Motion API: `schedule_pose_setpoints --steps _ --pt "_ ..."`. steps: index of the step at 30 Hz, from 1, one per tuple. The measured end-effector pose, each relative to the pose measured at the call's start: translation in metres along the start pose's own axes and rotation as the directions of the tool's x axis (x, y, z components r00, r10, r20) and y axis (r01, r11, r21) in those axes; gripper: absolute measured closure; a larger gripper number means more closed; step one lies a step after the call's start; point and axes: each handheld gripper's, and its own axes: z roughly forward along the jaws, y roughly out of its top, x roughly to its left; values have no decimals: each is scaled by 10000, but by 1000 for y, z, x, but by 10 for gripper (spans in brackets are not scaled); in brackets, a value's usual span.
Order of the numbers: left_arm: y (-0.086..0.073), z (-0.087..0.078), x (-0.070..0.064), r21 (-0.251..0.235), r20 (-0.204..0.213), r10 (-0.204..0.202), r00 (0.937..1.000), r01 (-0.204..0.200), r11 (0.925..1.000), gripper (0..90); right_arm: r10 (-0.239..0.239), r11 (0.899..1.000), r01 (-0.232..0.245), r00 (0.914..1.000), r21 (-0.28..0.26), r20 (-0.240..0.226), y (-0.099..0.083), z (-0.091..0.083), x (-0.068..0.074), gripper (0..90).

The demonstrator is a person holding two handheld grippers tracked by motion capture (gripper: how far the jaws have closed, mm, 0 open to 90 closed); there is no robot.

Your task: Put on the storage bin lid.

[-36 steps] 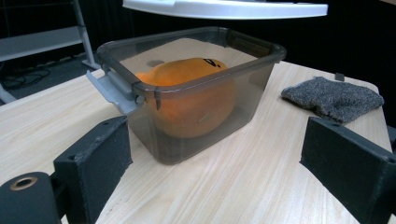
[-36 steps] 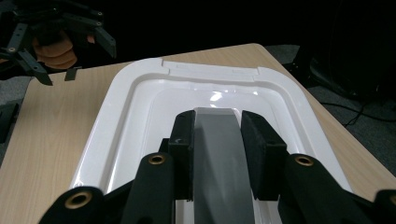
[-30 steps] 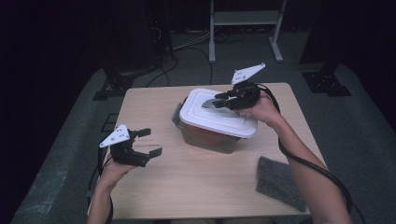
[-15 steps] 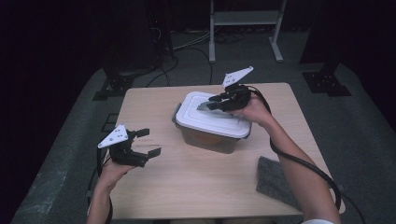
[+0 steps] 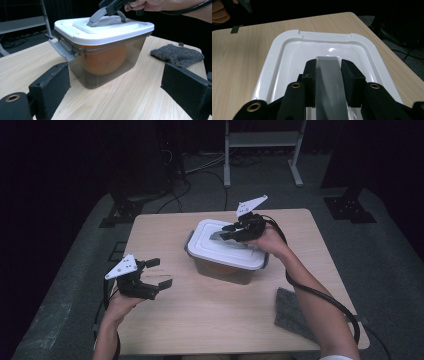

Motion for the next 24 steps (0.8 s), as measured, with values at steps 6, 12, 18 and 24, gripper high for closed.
schedule_pose_setpoints --steps 6,12,18,24 --pt "0 0 0 49 8 27 10000 -27 10000 78 -41 10000 41 10000 10 -19 0 2 0 655" --pt "1 -2 1 -17 -38 40 10000 -40 10000 78 -69 10000 69 10000 43 -58 1 6 1 654" --pt "1 -2 1 29 -31 44 10000 -44 10000 78 34 10000 -35 10000 -82 -57 -1 6 2 654" --pt "1 -2 -1 -2 -25 59 10000 -59 10000 78 100 9999 -100 9999 -62 -98 -4 9 4 651"
